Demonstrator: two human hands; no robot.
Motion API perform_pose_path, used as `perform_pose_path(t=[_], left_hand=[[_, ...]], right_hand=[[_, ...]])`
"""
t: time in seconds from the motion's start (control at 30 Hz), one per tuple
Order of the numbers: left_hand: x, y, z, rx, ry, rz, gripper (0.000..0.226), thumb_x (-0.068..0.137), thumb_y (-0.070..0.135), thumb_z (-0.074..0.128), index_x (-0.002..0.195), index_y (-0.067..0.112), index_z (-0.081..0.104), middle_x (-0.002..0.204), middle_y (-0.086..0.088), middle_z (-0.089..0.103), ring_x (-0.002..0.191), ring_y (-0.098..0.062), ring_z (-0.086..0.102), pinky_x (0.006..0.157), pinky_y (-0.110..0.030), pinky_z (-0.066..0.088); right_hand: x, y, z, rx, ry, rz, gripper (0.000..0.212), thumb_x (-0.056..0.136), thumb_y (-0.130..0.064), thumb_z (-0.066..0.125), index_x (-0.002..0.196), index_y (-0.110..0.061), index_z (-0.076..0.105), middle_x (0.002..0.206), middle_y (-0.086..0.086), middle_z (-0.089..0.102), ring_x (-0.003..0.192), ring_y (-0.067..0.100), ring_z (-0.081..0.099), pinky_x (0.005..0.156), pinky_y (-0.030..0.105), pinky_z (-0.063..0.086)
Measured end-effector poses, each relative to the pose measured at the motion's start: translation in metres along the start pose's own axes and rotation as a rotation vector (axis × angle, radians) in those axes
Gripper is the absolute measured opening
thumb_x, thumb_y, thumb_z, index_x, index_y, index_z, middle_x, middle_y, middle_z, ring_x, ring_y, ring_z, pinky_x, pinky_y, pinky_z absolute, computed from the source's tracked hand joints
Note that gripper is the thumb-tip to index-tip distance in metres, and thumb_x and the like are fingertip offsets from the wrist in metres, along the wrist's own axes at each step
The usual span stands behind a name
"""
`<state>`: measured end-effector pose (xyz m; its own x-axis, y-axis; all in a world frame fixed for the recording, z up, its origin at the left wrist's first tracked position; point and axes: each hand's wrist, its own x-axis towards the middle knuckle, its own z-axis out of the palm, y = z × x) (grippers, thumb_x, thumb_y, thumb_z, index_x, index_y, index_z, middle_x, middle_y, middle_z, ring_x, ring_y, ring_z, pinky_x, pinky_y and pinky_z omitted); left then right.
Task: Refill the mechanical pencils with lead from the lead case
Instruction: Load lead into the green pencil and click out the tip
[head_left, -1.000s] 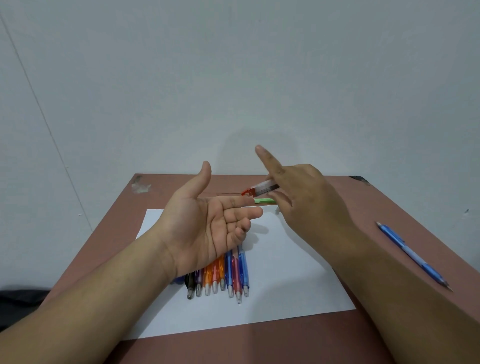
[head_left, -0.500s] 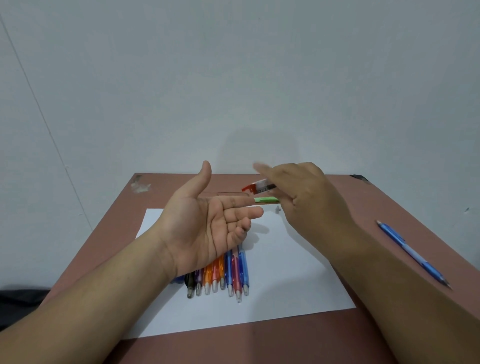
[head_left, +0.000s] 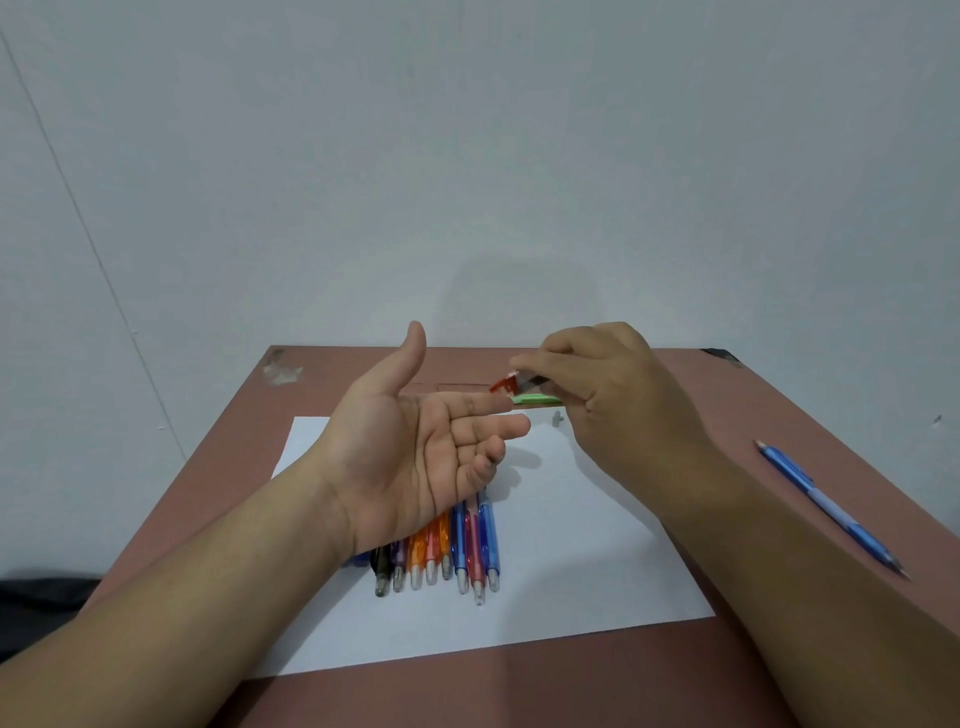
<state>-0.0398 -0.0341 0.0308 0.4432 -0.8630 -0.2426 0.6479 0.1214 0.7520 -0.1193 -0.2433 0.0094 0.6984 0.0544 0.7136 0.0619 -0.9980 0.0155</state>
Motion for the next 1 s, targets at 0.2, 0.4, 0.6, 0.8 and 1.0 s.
perform_pose_path(t=[0.2, 0.4, 0.6, 0.8, 1.0], left_hand=[[0.0, 0.0, 0.0, -0.003, 0.0, -0.001, 0.099, 0.086, 0.078, 0.042, 0.132, -0.009, 0.056, 0.103, -0.022, 0.07, 0.068, -0.021, 0.063, 0.058, -0.026, 0.056], [0.0, 0.0, 0.0, 0.018, -0.014, -0.001, 0.1, 0.087, 0.079, 0.04, 0.134, -0.008, 0.055, 0.104, -0.021, 0.071, 0.07, -0.02, 0.063, 0.061, -0.025, 0.054], [0.0, 0.0, 0.0, 0.017, -0.007, 0.005, 0.099, 0.087, 0.079, 0.041, 0.134, -0.008, 0.055, 0.102, -0.022, 0.071, 0.067, -0.02, 0.063, 0.058, -0.025, 0.055], [0.0, 0.0, 0.0, 0.012, 0.001, 0.007, 0.1, 0.086, 0.078, 0.042, 0.134, -0.008, 0.054, 0.102, -0.022, 0.071, 0.067, -0.02, 0.062, 0.059, -0.025, 0.054], [0.0, 0.001, 0.0, 0.004, -0.002, 0.007, 0.101, 0.086, 0.079, 0.041, 0.136, -0.008, 0.052, 0.104, -0.022, 0.071, 0.067, -0.02, 0.062, 0.059, -0.025, 0.055]], right_hand=[[0.001, -0.003, -0.001, 0.034, 0.008, 0.05, 0.073, 0.088, 0.006, 0.066, 0.143, -0.042, 0.054, 0.104, -0.012, 0.065, 0.096, 0.021, 0.051, 0.066, 0.041, 0.055], [0.002, -0.01, -0.005, 0.014, -0.004, 0.099, 0.097, 0.093, -0.003, 0.065, 0.156, -0.048, 0.008, 0.097, -0.009, 0.063, 0.088, 0.019, 0.051, 0.069, 0.032, 0.053], [0.0, -0.003, 0.0, 0.014, -0.01, 0.04, 0.072, 0.087, 0.008, 0.066, 0.144, -0.035, 0.054, 0.103, -0.01, 0.065, 0.095, 0.023, 0.053, 0.069, 0.041, 0.056], [0.0, -0.001, -0.001, 0.029, 0.003, 0.043, 0.067, 0.086, 0.01, 0.065, 0.137, -0.034, 0.062, 0.107, -0.009, 0.065, 0.1, 0.024, 0.052, 0.07, 0.043, 0.056], [0.002, -0.008, -0.004, 0.003, 0.001, 0.122, 0.094, 0.092, 0.004, 0.062, 0.16, -0.041, 0.015, 0.096, -0.006, 0.062, 0.087, 0.022, 0.05, 0.069, 0.036, 0.053]])
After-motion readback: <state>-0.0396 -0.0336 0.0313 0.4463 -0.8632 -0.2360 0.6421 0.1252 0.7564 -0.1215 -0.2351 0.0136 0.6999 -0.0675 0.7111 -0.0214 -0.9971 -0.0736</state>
